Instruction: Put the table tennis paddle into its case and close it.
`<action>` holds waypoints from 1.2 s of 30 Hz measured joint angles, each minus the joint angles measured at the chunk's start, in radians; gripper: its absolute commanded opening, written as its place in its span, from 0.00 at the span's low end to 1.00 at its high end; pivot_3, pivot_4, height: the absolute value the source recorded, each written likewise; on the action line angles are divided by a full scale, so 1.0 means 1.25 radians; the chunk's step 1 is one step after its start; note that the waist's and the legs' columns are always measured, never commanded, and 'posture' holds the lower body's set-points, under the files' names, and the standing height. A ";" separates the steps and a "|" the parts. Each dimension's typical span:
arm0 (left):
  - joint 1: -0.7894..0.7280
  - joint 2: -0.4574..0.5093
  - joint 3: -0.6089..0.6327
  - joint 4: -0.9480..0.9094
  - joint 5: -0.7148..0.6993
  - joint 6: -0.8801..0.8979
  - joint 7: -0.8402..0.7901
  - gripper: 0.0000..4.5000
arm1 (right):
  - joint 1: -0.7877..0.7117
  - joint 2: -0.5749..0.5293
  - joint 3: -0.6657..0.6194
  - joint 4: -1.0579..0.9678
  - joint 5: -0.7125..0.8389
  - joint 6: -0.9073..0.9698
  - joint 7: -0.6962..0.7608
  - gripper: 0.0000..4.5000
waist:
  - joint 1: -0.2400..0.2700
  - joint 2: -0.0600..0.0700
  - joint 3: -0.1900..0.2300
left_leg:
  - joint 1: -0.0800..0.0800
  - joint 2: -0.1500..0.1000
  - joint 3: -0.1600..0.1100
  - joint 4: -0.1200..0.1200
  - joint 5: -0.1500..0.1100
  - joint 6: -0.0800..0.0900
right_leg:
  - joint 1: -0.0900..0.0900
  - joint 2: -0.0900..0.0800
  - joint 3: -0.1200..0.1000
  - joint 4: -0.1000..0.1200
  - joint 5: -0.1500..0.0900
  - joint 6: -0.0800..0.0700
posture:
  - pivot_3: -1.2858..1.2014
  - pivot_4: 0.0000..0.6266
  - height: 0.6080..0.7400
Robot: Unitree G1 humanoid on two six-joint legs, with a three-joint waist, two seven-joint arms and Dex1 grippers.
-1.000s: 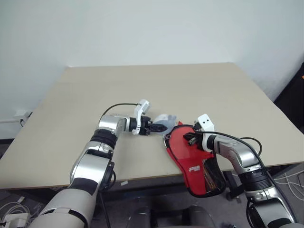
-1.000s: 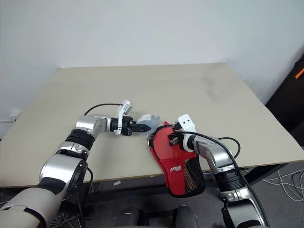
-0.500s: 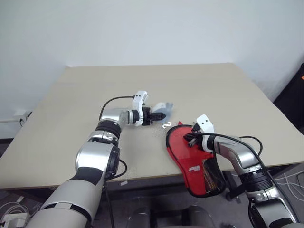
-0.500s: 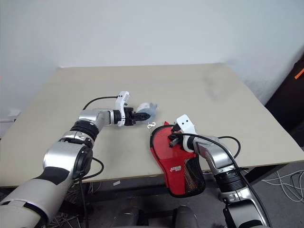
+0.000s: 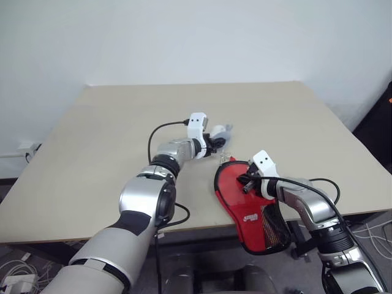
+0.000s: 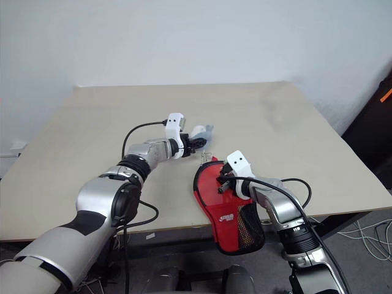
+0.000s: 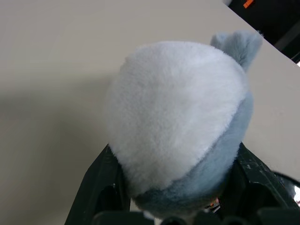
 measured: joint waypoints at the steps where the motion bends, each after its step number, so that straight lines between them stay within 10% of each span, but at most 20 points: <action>1: -0.005 -0.009 0.006 0.001 0.002 -0.007 0.011 0.52 | 0.004 0.000 0.000 -0.006 -0.001 0.002 -0.001 0.09 | 0.000 0.000 0.000 | 0.000 0.000 0.000 0.000 0.000 0.000 | 0.000 0.000 0.000 0.000 0.000 0.000 | 0.52 0.00 0.88; 20: -0.059 -0.161 0.031 0.030 0.088 -0.091 0.130 0.52 | 0.076 0.034 0.006 -0.108 -0.007 0.043 -0.044 0.09 | 0.006 0.000 0.000 | 0.000 -0.001 -0.002 0.001 -0.001 0.002 | 0.001 -0.001 -0.001 0.000 0.000 0.000 | 0.52 0.00 0.88; 36: -0.055 -0.183 -0.087 0.030 0.200 -0.144 -0.048 0.52 | 0.099 0.048 0.003 -0.155 -0.007 0.074 -0.059 0.09 | 0.020 0.000 0.000 | 0.000 0.000 -0.002 0.002 -0.005 0.006 | 0.001 -0.001 -0.001 0.000 0.000 0.000 | 0.52 0.00 0.88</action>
